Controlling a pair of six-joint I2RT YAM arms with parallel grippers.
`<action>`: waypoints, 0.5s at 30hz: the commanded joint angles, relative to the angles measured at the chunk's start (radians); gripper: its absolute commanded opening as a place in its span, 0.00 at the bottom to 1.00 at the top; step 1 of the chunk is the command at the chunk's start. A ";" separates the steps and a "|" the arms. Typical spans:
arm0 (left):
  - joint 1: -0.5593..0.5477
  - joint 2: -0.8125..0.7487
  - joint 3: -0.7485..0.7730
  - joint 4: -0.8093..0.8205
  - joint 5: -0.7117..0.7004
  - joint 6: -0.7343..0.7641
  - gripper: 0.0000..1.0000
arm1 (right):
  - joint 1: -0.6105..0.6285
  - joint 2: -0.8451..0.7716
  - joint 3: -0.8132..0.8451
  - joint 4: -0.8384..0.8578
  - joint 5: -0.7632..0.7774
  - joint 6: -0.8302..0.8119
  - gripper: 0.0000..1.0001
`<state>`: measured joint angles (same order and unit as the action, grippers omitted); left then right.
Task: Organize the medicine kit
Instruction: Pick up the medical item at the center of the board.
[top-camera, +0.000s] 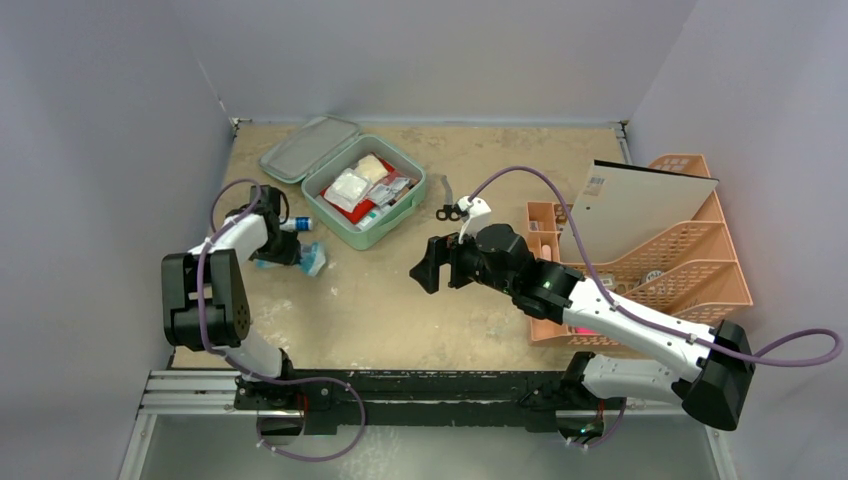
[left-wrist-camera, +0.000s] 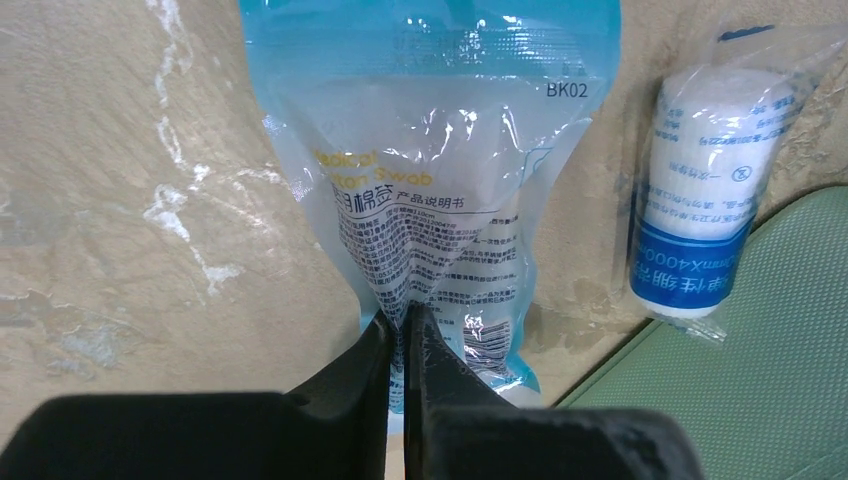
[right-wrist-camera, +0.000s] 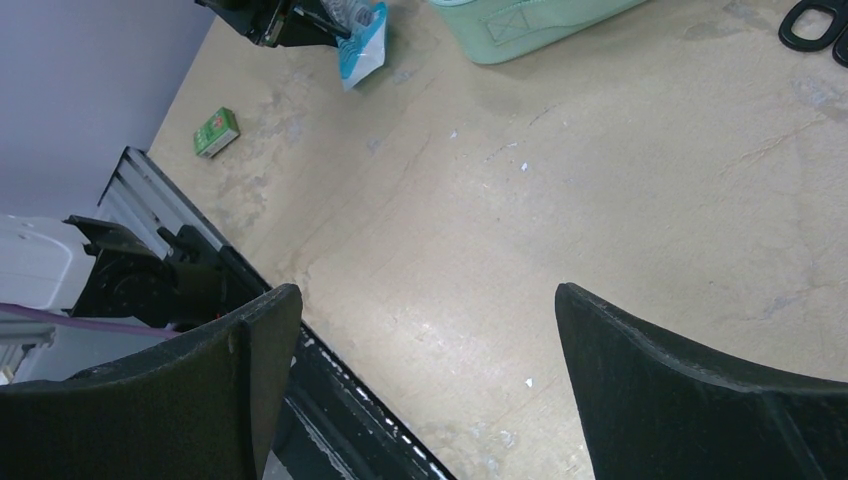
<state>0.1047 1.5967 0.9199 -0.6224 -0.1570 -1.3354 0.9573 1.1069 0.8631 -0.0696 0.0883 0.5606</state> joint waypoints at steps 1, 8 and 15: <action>0.001 -0.042 -0.017 -0.103 -0.017 -0.020 0.00 | 0.003 -0.006 0.010 0.026 0.018 -0.001 0.99; 0.001 -0.186 0.025 -0.122 -0.053 0.047 0.00 | 0.004 -0.015 0.002 0.027 0.017 0.001 0.99; 0.000 -0.310 0.071 -0.007 -0.056 0.323 0.00 | 0.004 -0.010 0.003 0.036 0.019 0.001 0.99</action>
<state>0.1043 1.3453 0.9287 -0.7132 -0.1917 -1.2152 0.9573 1.1065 0.8631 -0.0689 0.0883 0.5606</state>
